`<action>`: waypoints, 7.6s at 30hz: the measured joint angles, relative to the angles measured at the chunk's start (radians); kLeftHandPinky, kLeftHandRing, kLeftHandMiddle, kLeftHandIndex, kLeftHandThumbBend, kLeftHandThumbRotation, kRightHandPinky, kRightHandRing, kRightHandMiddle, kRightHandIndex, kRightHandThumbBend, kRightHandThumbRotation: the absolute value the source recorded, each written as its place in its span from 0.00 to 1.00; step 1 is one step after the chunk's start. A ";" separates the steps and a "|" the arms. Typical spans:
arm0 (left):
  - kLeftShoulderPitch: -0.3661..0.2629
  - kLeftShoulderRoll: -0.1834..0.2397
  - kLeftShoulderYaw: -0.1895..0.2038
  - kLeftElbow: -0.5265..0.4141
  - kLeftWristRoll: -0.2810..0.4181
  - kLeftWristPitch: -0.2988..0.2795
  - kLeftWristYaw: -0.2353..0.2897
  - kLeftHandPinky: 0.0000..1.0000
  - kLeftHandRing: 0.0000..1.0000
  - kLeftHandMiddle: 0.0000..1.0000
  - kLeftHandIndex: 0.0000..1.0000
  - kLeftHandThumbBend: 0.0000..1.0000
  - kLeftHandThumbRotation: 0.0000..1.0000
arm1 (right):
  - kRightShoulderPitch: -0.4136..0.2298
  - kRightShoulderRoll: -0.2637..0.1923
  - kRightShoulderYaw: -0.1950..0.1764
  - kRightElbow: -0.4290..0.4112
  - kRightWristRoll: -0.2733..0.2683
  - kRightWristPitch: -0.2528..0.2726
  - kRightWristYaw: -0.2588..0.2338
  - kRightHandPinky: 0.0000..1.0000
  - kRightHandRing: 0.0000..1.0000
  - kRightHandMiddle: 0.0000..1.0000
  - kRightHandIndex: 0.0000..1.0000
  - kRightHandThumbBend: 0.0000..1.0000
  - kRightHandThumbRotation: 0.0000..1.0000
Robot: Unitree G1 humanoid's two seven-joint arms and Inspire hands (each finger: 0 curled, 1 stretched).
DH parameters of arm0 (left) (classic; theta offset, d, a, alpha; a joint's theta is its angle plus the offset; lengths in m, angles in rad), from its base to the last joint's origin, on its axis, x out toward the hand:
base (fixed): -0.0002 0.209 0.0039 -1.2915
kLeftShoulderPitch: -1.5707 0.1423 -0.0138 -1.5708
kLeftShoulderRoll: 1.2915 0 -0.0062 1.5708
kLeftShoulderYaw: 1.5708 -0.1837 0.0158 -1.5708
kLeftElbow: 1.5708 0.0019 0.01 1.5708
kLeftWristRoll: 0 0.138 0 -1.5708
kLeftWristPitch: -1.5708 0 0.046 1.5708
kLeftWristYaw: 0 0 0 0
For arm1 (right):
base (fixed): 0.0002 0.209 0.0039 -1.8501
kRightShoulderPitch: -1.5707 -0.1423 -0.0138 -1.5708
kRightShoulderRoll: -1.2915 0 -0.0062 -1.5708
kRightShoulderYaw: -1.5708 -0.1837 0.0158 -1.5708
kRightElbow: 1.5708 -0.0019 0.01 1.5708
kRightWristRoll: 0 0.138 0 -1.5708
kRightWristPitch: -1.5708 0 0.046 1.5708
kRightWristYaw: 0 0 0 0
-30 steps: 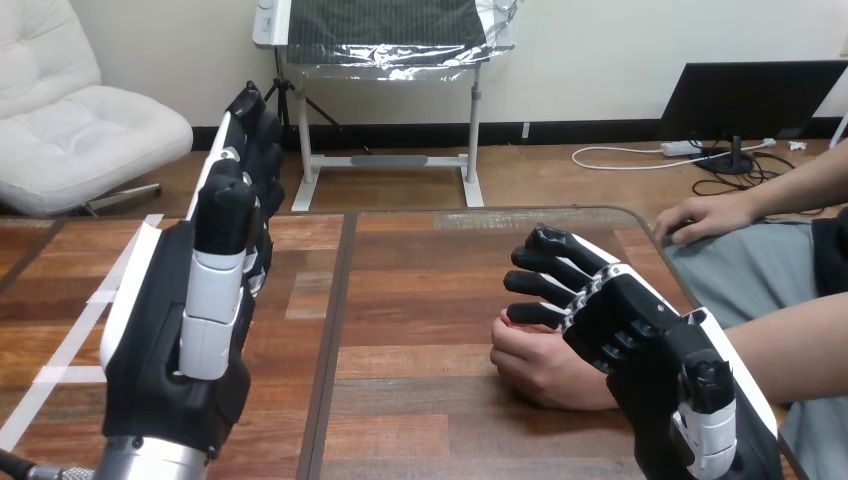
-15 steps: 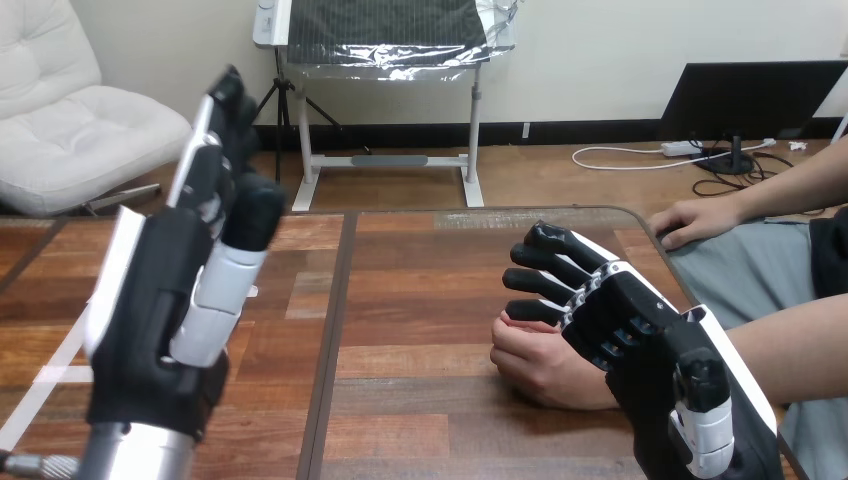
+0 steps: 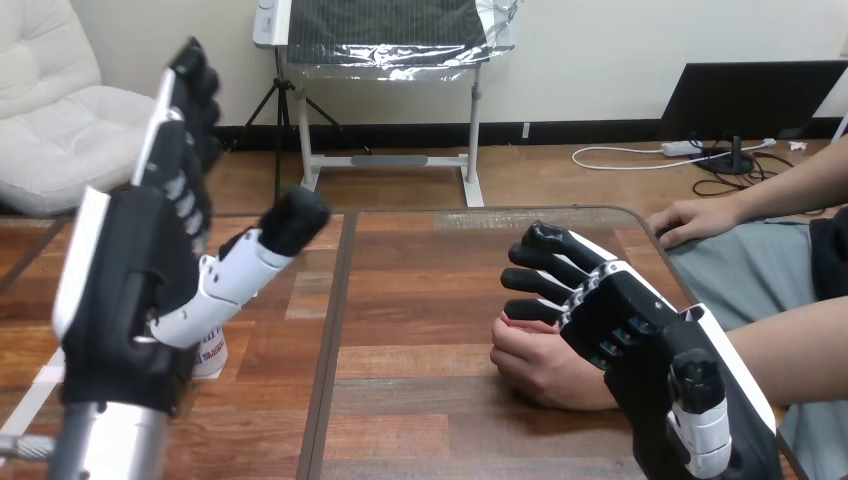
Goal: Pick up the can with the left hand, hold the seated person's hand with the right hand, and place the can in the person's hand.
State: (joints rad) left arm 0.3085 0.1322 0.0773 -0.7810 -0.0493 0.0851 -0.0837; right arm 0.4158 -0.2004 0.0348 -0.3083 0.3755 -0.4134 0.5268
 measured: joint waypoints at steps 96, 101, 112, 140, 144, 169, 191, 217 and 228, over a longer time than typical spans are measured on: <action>-0.353 0.327 0.085 0.838 0.333 -0.043 -0.080 0.80 0.89 0.93 0.96 0.74 0.11 | -0.027 0.000 -0.011 0.021 0.001 0.003 0.018 0.77 0.83 0.86 0.86 0.94 0.89; -0.362 0.335 0.074 0.857 0.346 -0.027 -0.085 0.79 0.89 0.93 0.96 0.75 0.14 | -0.027 0.000 -0.012 0.021 0.000 0.003 0.018 0.77 0.83 0.86 0.86 0.94 0.89; -0.378 0.347 0.048 0.909 0.364 -0.007 -0.095 0.79 0.90 0.94 0.95 0.77 0.15 | -0.027 0.000 -0.012 0.021 0.001 0.003 0.023 0.77 0.83 0.86 0.86 0.94 0.89; -0.421 0.363 0.005 0.945 0.378 0.056 -0.097 0.82 0.92 0.96 0.95 0.76 0.15 | -0.027 -0.001 -0.016 0.020 0.002 0.003 0.024 0.78 0.84 0.86 0.86 0.95 0.88; -0.425 0.364 0.000 0.946 0.378 0.064 -0.097 0.82 0.91 0.95 0.95 0.76 0.14 | -0.027 -0.001 -0.016 0.020 0.002 0.003 0.024 0.77 0.84 0.86 0.86 0.95 0.88; -0.451 0.376 -0.020 0.949 0.382 0.107 -0.092 0.74 0.84 0.89 0.91 0.75 0.14 | -0.027 -0.001 -0.016 0.020 0.002 0.003 0.024 0.77 0.84 0.86 0.86 0.94 0.88; -0.468 0.385 -0.023 0.940 0.405 0.142 -0.087 0.59 0.73 0.81 0.87 0.74 0.14 | -0.027 -0.002 -0.016 0.018 0.002 0.003 0.024 0.77 0.83 0.86 0.86 0.95 0.88; -0.463 0.379 -0.020 0.937 0.366 0.125 -0.077 0.71 0.81 0.86 0.88 0.71 0.14 | -0.027 -0.003 -0.017 0.018 0.002 0.003 0.024 0.77 0.83 0.86 0.86 0.94 0.87; -0.463 0.374 -0.019 0.936 0.334 0.125 -0.077 0.71 0.81 0.85 0.89 0.69 0.13 | -0.027 -0.002 -0.017 0.018 0.002 0.003 0.024 0.77 0.83 0.86 0.86 0.94 0.88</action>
State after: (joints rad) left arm -0.1546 0.5065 0.0580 0.1551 0.2845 0.2100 -0.1603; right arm 0.3890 -0.2029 0.0177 -0.2902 0.3779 -0.4102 0.5508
